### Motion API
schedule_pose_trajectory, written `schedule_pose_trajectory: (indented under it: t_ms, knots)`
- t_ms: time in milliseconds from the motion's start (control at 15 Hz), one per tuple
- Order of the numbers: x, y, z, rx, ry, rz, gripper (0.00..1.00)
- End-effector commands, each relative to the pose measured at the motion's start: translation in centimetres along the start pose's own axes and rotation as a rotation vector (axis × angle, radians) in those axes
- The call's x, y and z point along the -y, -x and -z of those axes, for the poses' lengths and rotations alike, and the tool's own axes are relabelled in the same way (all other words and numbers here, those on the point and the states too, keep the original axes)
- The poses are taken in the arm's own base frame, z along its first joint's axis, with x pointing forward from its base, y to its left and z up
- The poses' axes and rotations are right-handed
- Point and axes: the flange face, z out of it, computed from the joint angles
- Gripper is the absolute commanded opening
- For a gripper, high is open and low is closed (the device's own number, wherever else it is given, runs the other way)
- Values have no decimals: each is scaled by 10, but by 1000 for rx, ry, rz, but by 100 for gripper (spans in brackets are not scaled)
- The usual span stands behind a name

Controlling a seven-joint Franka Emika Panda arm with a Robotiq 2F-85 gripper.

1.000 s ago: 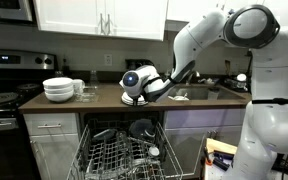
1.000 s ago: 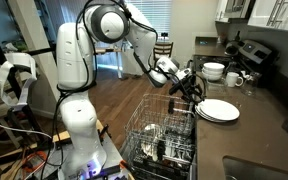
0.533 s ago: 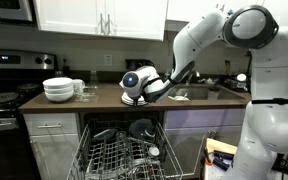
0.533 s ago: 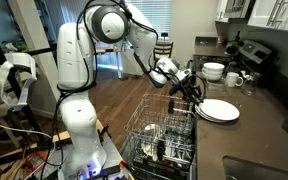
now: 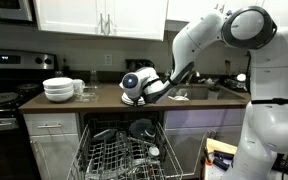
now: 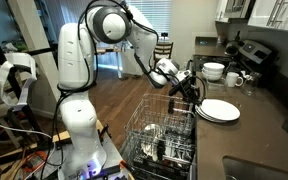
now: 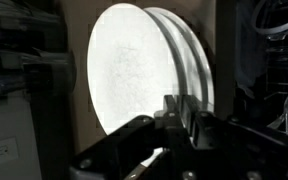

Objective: Place one white plate from the countertop inside the dishwasher

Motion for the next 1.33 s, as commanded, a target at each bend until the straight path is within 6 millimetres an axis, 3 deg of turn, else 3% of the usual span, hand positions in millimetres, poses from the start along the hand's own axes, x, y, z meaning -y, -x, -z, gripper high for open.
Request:
schedule_pose_trajectory:
  t_ms: [0, 467, 733, 800, 933, 1000, 1267]
  knots:
    - [-3, -3, -4, 11, 4, -12, 43]
    - [-13, -1, -9, 7, 18, -26, 87]
    - [-18, 1, -12, 3, 31, -31, 83]
    - [-17, 1, -12, 2, 35, -28, 77]
    - [-16, 2, -12, 4, 35, -24, 51]
    - [-15, 2, -13, 5, 35, -23, 45]
    - [-11, 2, -14, 7, 30, -15, 50]
